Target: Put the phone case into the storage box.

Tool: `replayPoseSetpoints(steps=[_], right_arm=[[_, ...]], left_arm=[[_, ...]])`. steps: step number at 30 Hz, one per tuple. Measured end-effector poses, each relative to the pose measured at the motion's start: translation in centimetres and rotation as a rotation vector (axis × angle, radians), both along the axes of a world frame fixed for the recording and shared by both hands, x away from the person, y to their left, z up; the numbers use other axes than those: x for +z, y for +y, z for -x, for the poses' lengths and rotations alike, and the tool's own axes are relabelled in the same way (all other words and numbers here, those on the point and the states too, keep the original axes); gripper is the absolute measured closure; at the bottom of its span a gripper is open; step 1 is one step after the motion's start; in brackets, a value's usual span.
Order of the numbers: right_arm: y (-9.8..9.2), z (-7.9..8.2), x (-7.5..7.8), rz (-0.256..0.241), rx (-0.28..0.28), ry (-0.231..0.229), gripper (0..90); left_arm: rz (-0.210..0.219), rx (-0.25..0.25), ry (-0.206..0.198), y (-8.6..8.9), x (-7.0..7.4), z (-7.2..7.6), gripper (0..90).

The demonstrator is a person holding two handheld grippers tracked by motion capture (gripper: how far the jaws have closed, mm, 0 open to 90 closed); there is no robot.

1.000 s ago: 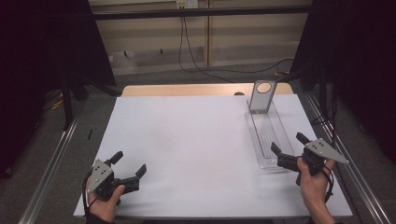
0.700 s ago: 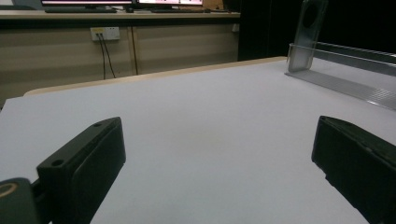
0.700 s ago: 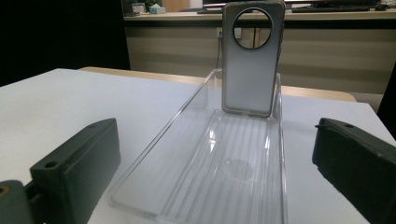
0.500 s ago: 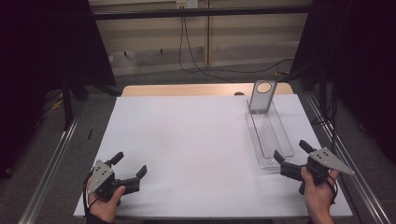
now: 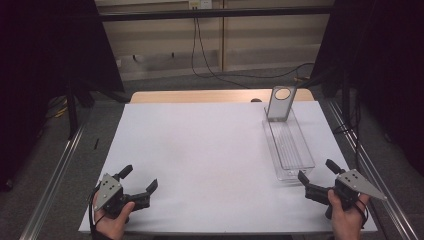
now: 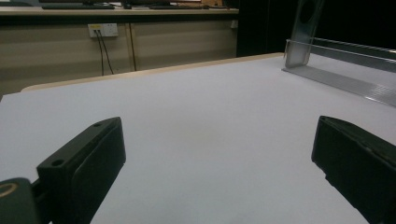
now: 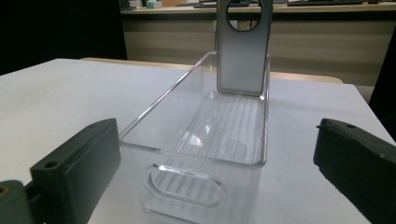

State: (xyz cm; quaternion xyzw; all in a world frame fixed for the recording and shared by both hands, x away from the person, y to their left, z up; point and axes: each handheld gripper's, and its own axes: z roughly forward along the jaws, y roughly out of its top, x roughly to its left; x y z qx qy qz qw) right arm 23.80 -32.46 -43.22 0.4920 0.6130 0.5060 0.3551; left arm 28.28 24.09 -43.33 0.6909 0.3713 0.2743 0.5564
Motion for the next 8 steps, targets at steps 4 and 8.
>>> replayPoseSetpoints(steps=[4, 8], right_arm=[[-0.16, 0.18, -0.02, -0.008, -0.006, -0.008, 0.0], [0.08, -0.22, -0.16, -0.003, 0.006, -0.003, 0.0]], left_arm=[[-0.002, -0.002, -0.001, -0.05, -0.03, -0.11, 2.8], [0.004, 0.004, 0.001, -0.07, -0.04, -0.28, 2.8]])
